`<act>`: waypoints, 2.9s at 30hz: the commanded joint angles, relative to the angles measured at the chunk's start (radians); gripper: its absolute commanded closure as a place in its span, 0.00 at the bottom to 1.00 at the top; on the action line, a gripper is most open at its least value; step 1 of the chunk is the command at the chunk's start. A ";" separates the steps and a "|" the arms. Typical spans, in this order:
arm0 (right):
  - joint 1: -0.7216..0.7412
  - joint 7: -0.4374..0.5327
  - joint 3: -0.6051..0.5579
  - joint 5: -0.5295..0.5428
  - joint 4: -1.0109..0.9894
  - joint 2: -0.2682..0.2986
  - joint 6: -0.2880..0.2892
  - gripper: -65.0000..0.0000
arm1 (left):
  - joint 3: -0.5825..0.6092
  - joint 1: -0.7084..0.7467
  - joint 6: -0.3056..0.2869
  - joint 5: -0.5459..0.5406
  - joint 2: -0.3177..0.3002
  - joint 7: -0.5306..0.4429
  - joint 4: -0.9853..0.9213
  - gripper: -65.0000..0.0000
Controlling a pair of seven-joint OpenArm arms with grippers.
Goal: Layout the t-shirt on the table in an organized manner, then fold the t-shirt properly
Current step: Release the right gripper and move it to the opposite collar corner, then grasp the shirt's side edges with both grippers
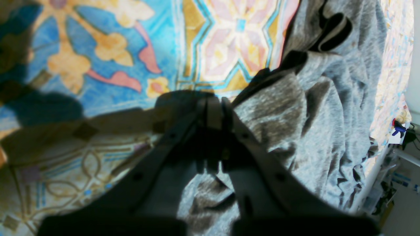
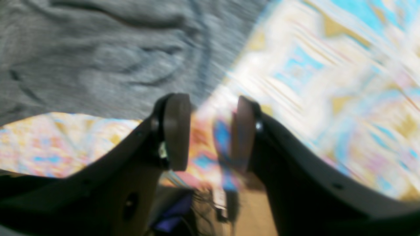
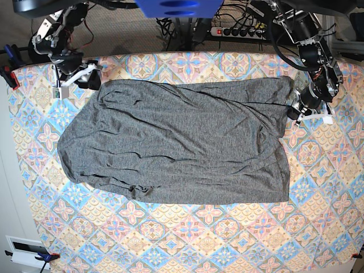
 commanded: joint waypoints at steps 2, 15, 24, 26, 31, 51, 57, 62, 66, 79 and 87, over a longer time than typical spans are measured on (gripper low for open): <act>-0.003 0.001 -0.018 0.043 -0.045 0.010 0.003 0.65 | 0.003 0.004 0.017 0.033 -0.003 -0.043 0.000 1.00; -0.003 -0.010 -0.027 0.159 -0.299 0.012 0.003 0.65 | 0.003 0.006 0.017 0.033 -0.003 -0.044 0.000 1.00; 0.011 -0.010 -0.029 0.159 -0.301 0.010 0.003 0.82 | 0.003 0.006 0.017 0.033 -0.003 -0.044 0.000 1.00; 0.037 -0.010 -0.029 0.159 -0.301 0.010 0.003 0.93 | 0.003 0.006 0.017 0.033 -0.003 -0.044 0.000 1.00; 0.057 -0.012 -0.029 0.159 -0.299 0.010 0.003 1.00 | 0.003 0.006 0.017 0.033 -0.003 -0.044 0.000 1.00; 0.054 -0.012 -0.024 0.159 -0.094 0.012 0.003 1.00 | 0.112 -0.002 0.009 0.033 -0.062 -0.043 0.269 1.00; 0.088 -0.012 -0.024 0.159 -0.094 0.013 0.003 1.00 | 0.170 -0.031 0.009 0.033 -0.064 -0.043 0.419 1.00; 0.123 -0.012 -0.021 0.159 -0.094 0.015 0.003 1.00 | 0.219 -0.071 0.009 0.028 -0.067 -0.043 0.424 1.00; 0.157 -0.012 -0.019 0.159 -0.094 0.016 0.003 1.00 | 0.249 -0.091 0.009 0.025 -0.062 -0.044 0.424 1.00; 0.290 -0.012 -0.019 0.155 -0.103 0.016 0.001 1.00 | 0.293 -0.151 0.011 0.025 -0.059 -0.043 0.496 1.00; 0.386 -0.007 0.016 0.152 -0.137 0.016 -0.077 1.00 | 0.293 -0.144 0.011 0.024 -0.059 -0.049 0.510 1.00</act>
